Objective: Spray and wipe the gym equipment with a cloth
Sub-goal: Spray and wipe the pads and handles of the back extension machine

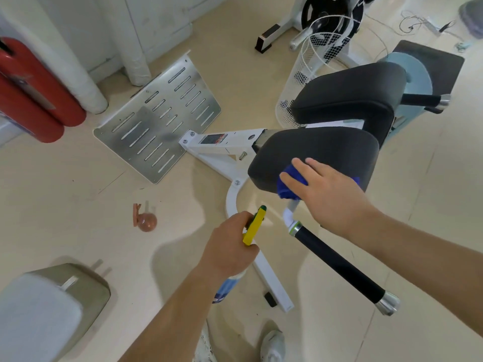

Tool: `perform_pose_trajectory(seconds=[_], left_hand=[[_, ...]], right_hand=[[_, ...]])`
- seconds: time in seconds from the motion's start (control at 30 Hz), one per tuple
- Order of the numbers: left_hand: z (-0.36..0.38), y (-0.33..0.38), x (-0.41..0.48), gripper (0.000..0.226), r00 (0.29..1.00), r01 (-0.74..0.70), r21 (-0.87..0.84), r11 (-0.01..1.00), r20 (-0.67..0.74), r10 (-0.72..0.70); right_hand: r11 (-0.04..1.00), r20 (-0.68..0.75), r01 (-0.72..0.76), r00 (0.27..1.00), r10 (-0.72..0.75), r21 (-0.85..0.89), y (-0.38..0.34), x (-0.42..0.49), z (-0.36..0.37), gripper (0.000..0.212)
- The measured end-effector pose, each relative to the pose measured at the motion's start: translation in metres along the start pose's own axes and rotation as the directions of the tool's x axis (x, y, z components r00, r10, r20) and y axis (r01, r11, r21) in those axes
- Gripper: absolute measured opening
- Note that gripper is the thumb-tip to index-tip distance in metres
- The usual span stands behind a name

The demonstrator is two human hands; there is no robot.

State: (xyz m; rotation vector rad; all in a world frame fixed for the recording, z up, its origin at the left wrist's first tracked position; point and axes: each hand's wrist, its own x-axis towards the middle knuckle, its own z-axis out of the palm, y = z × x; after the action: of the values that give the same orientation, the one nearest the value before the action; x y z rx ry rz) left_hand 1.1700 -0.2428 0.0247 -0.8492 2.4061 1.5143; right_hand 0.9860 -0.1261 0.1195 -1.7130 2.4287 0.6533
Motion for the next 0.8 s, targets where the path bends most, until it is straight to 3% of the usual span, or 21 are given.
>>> perform_pose_trajectory(seconds=[0.17, 0.3, 0.37, 0.5, 0.6, 0.7, 0.8], left_hand=[[-0.015, -0.024, 0.001, 0.036, 0.997, 0.046, -0.042, 0.998, -0.055, -0.048], [-0.031, -0.038, 0.004, 0.04, 0.997, 0.016, -0.06, 0.998, -0.078, -0.02], [-0.041, -0.042, 0.005, 0.042, 0.996, -0.005, -0.054, 0.999, -0.089, 0.0], [-0.057, -0.046, 0.005, 0.04, 0.997, 0.015, -0.052, 0.999, -0.081, -0.019], [-0.065, -0.044, 0.006, 0.035, 0.998, 0.025, -0.038, 0.999, -0.063, -0.027], [-0.069, -0.04, 0.007, 0.031, 0.999, 0.023, -0.02, 1.0, -0.041, -0.024], [-0.068, -0.04, 0.013, 0.029, 0.998, 0.041, -0.043, 0.998, -0.052, -0.043]], right_hand=[[0.966, 0.082, 0.173, 0.984, -0.16, -0.194, -0.038, 0.081, 0.025, 0.057], [0.943, 0.16, 0.198, 0.974, -0.159, -0.268, -0.074, 0.136, 0.046, 0.037], [0.925, 0.188, 0.225, 0.967, -0.174, -0.304, -0.082, 0.14, 0.051, 0.03], [0.824, 0.293, 0.416, 0.902, -0.318, -0.385, -0.061, 0.078, 0.067, 0.013], [0.88, 0.185, 0.363, 0.93, -0.319, -0.307, -0.024, 0.007, 0.065, 0.017], [0.85, 0.325, 0.379, 0.908, -0.265, -0.367, -0.012, -0.025, 0.039, 0.019], [0.845, 0.381, 0.401, 0.887, -0.262, -0.354, -0.02, 0.001, 0.03, 0.033]])
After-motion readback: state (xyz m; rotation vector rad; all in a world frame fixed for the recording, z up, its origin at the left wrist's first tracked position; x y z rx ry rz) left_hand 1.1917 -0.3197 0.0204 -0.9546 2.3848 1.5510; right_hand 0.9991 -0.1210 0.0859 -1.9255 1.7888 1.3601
